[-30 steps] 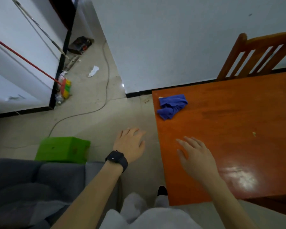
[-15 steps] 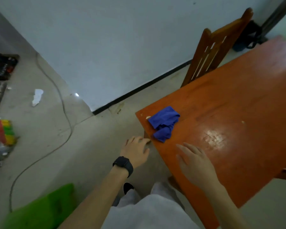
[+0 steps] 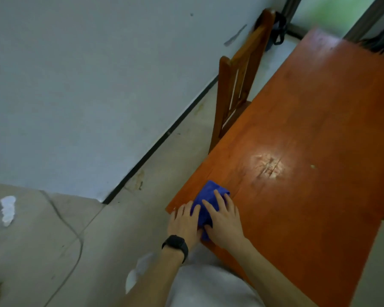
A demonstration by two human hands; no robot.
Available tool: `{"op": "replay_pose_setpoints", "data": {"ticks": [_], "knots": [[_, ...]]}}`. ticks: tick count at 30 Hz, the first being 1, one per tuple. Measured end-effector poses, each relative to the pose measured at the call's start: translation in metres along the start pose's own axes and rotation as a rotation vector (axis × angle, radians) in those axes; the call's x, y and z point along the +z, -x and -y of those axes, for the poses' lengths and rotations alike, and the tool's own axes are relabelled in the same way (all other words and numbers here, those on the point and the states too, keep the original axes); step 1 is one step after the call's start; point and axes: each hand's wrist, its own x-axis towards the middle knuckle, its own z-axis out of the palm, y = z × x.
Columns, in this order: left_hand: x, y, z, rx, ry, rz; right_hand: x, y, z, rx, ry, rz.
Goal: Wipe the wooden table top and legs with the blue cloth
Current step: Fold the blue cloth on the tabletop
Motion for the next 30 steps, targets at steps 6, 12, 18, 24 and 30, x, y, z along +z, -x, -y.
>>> {"op": "replay_pose_setpoints", "data": {"ticks": [6, 12, 18, 24, 30], "knots": [[-0.010, -0.027, 0.033, 0.214, -0.091, 0.001, -0.002, -0.029, -0.006, 0.058, -0.003, 0.059], [-0.039, -0.049, 0.106, 0.371, -0.021, 0.055, 0.005, -0.039, 0.040, 0.239, -0.149, -0.045], [-0.072, -0.034, 0.189, 0.528, 0.089, 0.128, 0.040, -0.041, 0.155, 0.246, -0.459, -0.079], [-0.123, -0.007, 0.275, 0.518, 0.231, 0.106, 0.026, -0.055, 0.250, 0.230, -0.728, -0.226], [-0.198, -0.008, 0.316, 0.458, 0.328, -0.100, -0.047, -0.086, 0.289, 0.036, -0.573, -0.311]]}}
